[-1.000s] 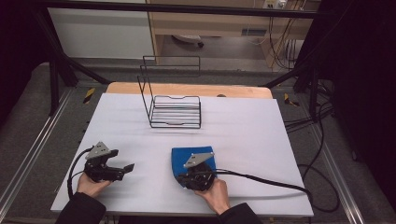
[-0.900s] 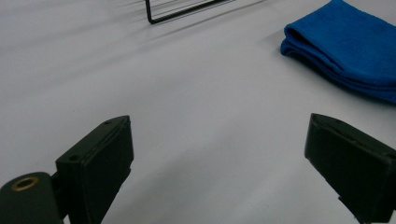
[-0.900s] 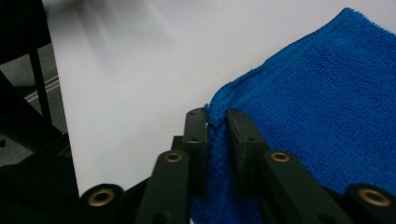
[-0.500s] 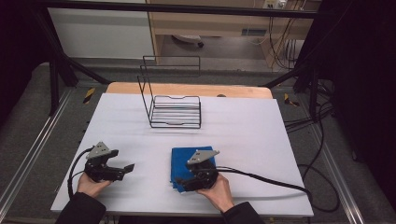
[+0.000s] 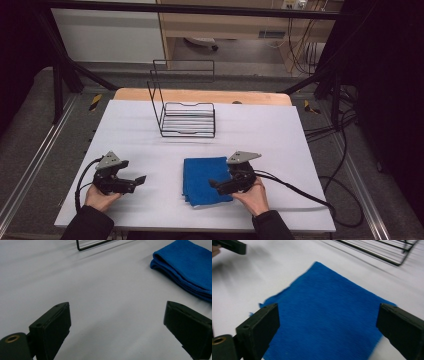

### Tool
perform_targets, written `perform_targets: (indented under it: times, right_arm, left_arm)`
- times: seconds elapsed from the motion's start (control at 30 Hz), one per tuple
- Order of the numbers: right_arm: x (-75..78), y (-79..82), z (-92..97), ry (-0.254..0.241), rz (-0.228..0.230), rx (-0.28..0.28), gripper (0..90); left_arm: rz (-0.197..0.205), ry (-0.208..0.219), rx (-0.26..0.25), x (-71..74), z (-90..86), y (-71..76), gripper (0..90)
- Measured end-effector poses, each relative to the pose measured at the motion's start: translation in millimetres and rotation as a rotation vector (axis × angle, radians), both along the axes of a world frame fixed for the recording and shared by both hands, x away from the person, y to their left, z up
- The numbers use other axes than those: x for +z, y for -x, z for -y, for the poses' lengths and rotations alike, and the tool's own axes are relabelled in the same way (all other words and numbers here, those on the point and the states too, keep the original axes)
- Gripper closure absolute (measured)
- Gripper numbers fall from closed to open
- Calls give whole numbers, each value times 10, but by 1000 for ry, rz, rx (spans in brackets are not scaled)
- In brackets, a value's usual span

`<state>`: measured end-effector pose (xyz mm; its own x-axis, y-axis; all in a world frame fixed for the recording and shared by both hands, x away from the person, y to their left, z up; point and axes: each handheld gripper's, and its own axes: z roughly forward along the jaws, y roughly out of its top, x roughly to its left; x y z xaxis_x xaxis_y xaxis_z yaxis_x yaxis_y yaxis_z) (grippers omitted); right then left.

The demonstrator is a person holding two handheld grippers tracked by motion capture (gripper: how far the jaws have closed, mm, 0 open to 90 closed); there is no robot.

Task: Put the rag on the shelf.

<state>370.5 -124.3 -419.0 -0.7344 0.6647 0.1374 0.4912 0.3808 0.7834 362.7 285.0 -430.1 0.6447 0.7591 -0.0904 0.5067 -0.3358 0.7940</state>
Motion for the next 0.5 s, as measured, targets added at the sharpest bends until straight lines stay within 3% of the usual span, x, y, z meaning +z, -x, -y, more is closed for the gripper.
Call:
perform_targets:
  times: [0.17,0.33,0.5]
  right_arm:
    - [-16,-32,137,-3,-15,-40,22]
    - [-20,-51,268,-5,11,-52,14]
    - [-1,-69,368,-5,32,-68,15]
  left_arm:
    - [-3,7,-14,37,82,-3,71]
    - [-13,33,-20,99,187,-41,67]
    - [-11,27,-28,182,346,-87,67]
